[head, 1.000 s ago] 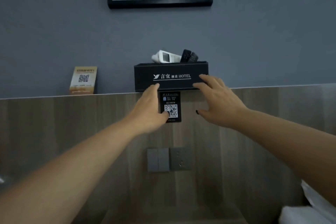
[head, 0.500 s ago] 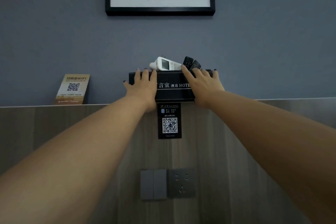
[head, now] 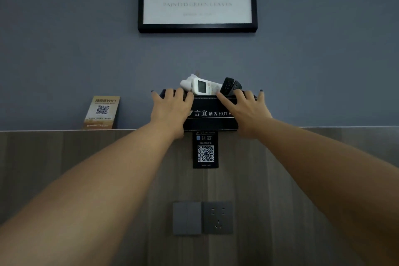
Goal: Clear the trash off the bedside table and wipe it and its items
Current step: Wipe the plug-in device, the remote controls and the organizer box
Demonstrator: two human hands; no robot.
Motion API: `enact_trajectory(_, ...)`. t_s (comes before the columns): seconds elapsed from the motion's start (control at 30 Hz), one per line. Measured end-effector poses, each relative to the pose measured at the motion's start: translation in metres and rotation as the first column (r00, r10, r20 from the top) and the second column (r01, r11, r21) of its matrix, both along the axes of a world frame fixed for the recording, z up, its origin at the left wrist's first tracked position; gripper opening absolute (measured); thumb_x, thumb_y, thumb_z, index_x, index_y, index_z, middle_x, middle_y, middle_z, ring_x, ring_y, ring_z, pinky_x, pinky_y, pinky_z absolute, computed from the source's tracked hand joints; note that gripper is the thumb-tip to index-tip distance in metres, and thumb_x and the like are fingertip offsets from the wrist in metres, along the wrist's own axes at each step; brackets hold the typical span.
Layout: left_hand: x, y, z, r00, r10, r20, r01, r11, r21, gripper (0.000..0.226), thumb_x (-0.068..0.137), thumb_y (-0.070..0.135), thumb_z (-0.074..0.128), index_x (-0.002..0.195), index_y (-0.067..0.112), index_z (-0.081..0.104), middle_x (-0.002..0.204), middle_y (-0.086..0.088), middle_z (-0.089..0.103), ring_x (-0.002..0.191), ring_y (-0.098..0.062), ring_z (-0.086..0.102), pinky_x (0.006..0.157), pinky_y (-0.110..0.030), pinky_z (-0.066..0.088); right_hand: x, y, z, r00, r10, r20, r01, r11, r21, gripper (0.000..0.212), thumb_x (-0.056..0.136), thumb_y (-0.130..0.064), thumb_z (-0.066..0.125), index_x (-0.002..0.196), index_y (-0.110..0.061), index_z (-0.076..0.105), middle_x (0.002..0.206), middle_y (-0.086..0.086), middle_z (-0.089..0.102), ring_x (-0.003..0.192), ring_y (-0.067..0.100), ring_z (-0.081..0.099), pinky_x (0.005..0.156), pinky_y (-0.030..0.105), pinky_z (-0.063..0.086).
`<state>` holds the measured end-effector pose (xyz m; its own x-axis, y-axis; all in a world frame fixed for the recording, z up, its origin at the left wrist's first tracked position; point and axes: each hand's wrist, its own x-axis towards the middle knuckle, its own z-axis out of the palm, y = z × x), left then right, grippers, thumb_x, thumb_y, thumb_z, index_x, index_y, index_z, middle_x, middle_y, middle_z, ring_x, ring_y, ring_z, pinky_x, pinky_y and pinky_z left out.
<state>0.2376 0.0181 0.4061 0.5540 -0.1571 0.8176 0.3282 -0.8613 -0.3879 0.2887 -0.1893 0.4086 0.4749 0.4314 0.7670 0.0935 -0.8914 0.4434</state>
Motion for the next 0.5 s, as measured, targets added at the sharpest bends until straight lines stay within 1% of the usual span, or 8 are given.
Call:
enact_trajectory(0.03,-0.01,0.002,0.001,1.0,-0.004,0.013,0.004,1.0,0.009,0.093,0.065,0.044,0.079,0.137,0.019,0.025,0.131,-0.006,0.041,0.118,-0.027,0.042,0.094,-0.054,0.04,-0.007,-0.001,0.0,1.0,0.018,0.009,-0.017,1.0,-0.011,0.116,0.074,-0.046,0.074,0.15,-0.033,-0.013,0.146,0.016,0.026,0.131,0.036,0.032,0.106,0.066,0.026)
enact_trajectory(0.07,-0.02,0.003,0.001,1.0,-0.005,0.027,0.004,1.0,0.019,0.092,0.064,0.045,0.079,0.134,0.019,0.026,0.128,-0.006,0.042,0.115,-0.026,0.042,0.087,-0.047,0.041,-0.016,-0.002,0.002,0.999,0.034,0.017,-0.033,0.999,-0.026,0.115,0.074,-0.05,0.073,0.15,-0.033,-0.012,0.145,0.016,0.026,0.13,0.036,0.033,0.105,0.064,0.029)
enact_trajectory(0.1,-0.03,0.004,0.001,0.999,-0.003,0.037,0.001,1.0,0.031,0.09,0.063,0.047,0.079,0.132,0.02,0.027,0.126,-0.006,0.043,0.112,-0.025,0.043,0.083,-0.043,0.039,-0.025,-0.004,0.002,0.998,0.051,0.024,-0.05,0.998,-0.041,0.113,0.075,-0.053,0.071,0.15,-0.033,-0.011,0.144,0.016,0.027,0.129,0.036,0.033,0.105,0.062,0.032)
enact_trajectory(0.17,-0.052,0.005,-0.001,0.999,0.003,0.053,-0.006,0.998,0.055,0.089,0.063,0.05,0.077,0.131,0.019,0.029,0.122,-0.006,0.045,0.108,-0.024,0.044,0.08,-0.041,0.037,-0.047,-0.009,0.002,0.995,0.086,0.051,-0.083,0.994,-0.074,0.111,0.075,-0.056,0.068,0.15,-0.031,-0.01,0.14,0.016,0.03,0.124,0.035,0.036,0.1,0.055,0.039)
enact_trajectory(0.23,-0.078,0.008,-0.008,0.998,-0.006,0.069,0.002,0.998,0.055,0.091,0.062,0.055,0.074,0.133,0.02,0.03,0.119,-0.005,0.046,0.105,-0.024,0.044,0.079,-0.041,0.036,-0.072,-0.015,0.0,0.991,0.099,0.089,-0.087,0.988,-0.126,0.111,0.075,-0.055,0.068,0.15,-0.03,-0.01,0.138,0.016,0.033,0.12,0.034,0.039,0.096,0.049,0.044)
enact_trajectory(0.3,-0.105,0.009,-0.014,0.997,-0.03,0.071,0.028,0.999,0.041,0.095,0.061,0.057,0.073,0.136,0.02,0.03,0.119,-0.005,0.045,0.106,-0.024,0.044,0.08,-0.041,0.036,-0.098,-0.019,-0.002,0.988,0.114,0.101,-0.097,0.982,-0.163,0.111,0.076,-0.054,0.068,0.15,-0.03,-0.012,0.138,0.015,0.032,0.12,0.033,0.039,0.096,0.048,0.044)
enact_trajectory(0.4,-0.146,0.007,-0.02,0.997,-0.068,0.038,0.066,0.997,0.033,0.098,0.059,0.059,0.072,0.138,0.021,0.029,0.119,-0.004,0.044,0.107,-0.023,0.043,0.084,-0.041,0.037,-0.136,-0.026,-0.007,0.986,0.147,0.077,-0.13,0.974,-0.186,0.111,0.077,-0.056,0.066,0.15,-0.03,-0.013,0.139,0.016,0.031,0.12,0.033,0.039,0.097,0.049,0.043)
enact_trajectory(0.5,-0.185,0.006,-0.028,0.994,-0.109,-0.019,0.109,0.994,0.011,0.096,0.055,0.057,0.074,0.133,0.023,0.03,0.115,-0.003,0.043,0.104,-0.023,0.045,0.087,-0.043,0.036,-0.17,-0.03,-0.019,0.986,0.164,0.029,-0.156,0.971,-0.182,0.11,0.076,-0.055,0.065,0.15,-0.03,-0.012,0.139,0.016,0.032,0.118,0.033,0.04,0.095,0.047,0.045)
